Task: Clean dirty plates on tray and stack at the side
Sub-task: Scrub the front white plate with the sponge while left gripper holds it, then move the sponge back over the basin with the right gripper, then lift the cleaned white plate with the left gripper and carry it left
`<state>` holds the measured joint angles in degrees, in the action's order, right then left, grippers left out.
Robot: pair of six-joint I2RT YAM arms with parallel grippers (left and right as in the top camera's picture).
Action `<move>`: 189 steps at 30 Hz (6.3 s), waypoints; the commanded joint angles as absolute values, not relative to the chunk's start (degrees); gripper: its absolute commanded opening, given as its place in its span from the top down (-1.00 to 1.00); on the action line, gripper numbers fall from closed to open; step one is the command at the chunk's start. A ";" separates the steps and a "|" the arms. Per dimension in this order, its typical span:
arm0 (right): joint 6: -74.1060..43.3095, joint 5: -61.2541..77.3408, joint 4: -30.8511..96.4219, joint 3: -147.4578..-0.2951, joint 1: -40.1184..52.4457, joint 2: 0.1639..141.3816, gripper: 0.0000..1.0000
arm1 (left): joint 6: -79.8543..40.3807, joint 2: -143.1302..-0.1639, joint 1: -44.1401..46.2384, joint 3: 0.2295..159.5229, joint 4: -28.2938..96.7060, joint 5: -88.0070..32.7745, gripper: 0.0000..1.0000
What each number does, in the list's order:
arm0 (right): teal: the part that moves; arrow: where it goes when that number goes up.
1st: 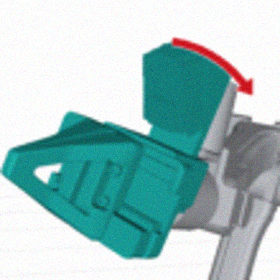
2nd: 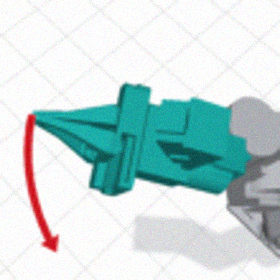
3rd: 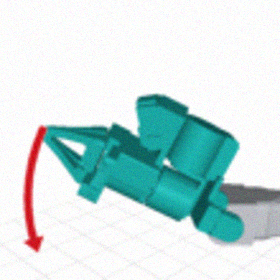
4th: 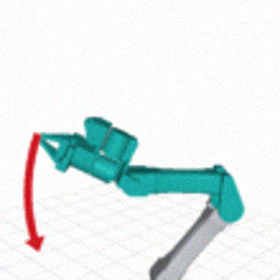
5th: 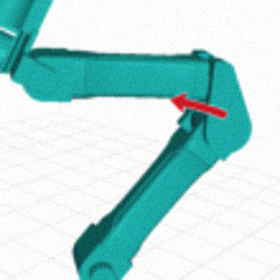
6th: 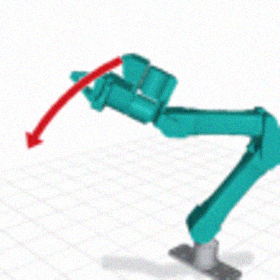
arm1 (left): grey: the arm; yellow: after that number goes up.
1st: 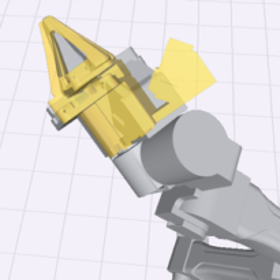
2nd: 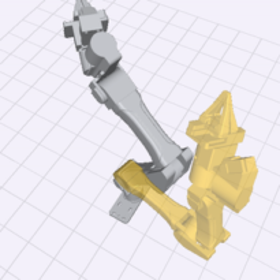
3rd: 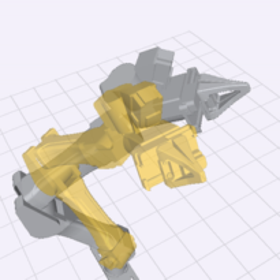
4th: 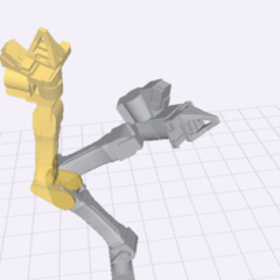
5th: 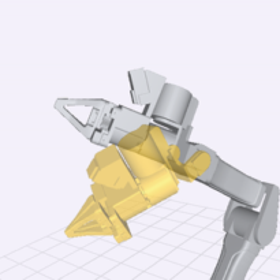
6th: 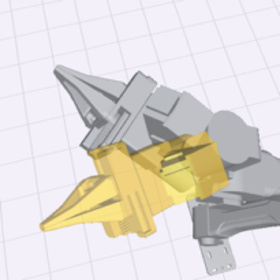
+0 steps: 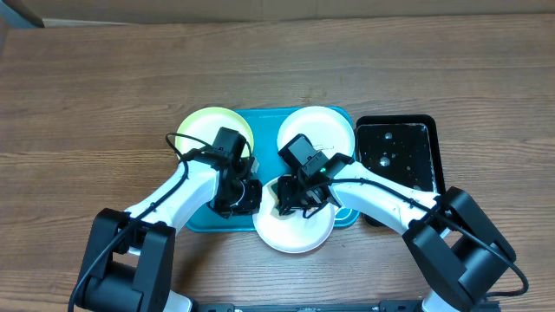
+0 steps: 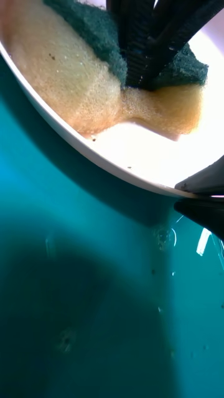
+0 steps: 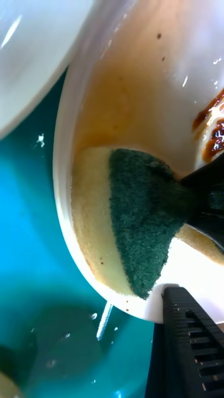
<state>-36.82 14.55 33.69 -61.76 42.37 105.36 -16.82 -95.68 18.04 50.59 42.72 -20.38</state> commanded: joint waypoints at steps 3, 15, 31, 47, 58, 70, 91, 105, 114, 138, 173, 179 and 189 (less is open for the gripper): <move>-39.31 8.58 38.74 -59.40 40.86 107.48 0.93 | -19.75 -95.59 17.91 49.69 43.75 -15.09 0.92; -40.66 6.87 46.74 -59.61 39.48 107.37 0.92 | -20.82 -95.26 12.71 49.78 44.77 -14.46 0.92; -35.81 0.54 54.81 -68.79 39.57 104.01 0.92 | -19.35 -86.06 10.52 49.78 45.76 -14.85 0.92; -34.74 -3.79 57.41 -73.65 38.98 89.30 0.92 | -19.27 -84.93 10.52 49.78 46.11 -14.37 0.92; -35.55 -6.39 63.29 -73.63 28.29 86.46 0.92 | -19.29 -82.85 10.52 50.26 45.69 -10.07 0.92; -35.57 -7.79 63.92 -73.63 26.28 86.46 0.92 | -18.81 -80.73 12.08 52.80 48.16 -5.30 0.91; -31.38 -7.88 64.38 -73.56 13.17 86.46 0.92 | -8.71 -72.99 24.38 59.46 47.29 24.10 0.92; -31.20 -7.88 64.47 -73.56 12.67 86.48 0.92 | 0.62 -73.01 41.25 60.03 40.01 42.94 0.91; -31.20 -7.88 64.84 -73.56 12.67 86.48 0.93 | 2.96 -73.06 45.32 60.03 38.65 50.65 0.92; -31.22 -7.88 64.88 -73.56 12.67 86.48 0.93 | 5.21 -73.06 47.18 60.03 36.77 52.99 0.92; -31.03 -7.88 65.87 -73.56 12.67 86.48 0.92 | -5.96 -71.88 -19.25 63.53 45.98 -20.25 0.71; -31.03 -7.88 66.52 -73.56 12.67 86.48 0.92 | -6.00 -71.90 -14.41 63.26 52.66 -20.38 0.28; -31.03 -7.88 67.07 -73.56 12.67 86.48 0.93 | -2.17 -72.01 3.46 60.36 53.87 -14.41 -0.01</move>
